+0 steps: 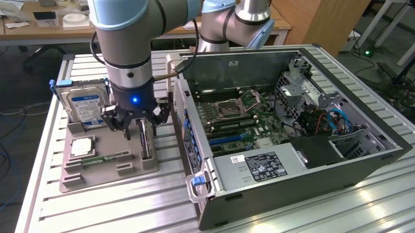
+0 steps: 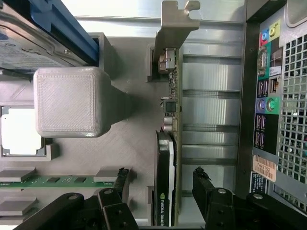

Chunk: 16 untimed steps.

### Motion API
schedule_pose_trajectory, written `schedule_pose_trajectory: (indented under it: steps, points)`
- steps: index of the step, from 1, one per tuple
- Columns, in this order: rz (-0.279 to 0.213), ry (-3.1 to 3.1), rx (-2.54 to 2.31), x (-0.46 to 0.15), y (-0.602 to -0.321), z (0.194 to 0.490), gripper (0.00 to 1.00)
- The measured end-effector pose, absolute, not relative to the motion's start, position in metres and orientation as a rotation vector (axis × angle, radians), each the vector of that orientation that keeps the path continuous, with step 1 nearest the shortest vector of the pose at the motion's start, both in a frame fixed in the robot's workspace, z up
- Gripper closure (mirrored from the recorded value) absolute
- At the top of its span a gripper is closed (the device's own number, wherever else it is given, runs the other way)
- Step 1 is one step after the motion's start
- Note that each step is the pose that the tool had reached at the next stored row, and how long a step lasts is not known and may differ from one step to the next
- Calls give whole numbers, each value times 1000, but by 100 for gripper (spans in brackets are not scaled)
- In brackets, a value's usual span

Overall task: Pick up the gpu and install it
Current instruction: 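Pick up the gpu and move the gpu toward the slot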

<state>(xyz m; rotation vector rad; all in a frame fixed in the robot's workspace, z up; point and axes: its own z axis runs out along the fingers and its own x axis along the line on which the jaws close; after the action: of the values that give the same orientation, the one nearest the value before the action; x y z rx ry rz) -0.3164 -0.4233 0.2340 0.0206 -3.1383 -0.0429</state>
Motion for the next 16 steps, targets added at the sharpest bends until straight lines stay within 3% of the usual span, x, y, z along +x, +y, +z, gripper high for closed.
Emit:
schedule_pose_trajectory:
  steps: [16]
  points:
    - [-43,-3138,21,-316,-421,229,35]
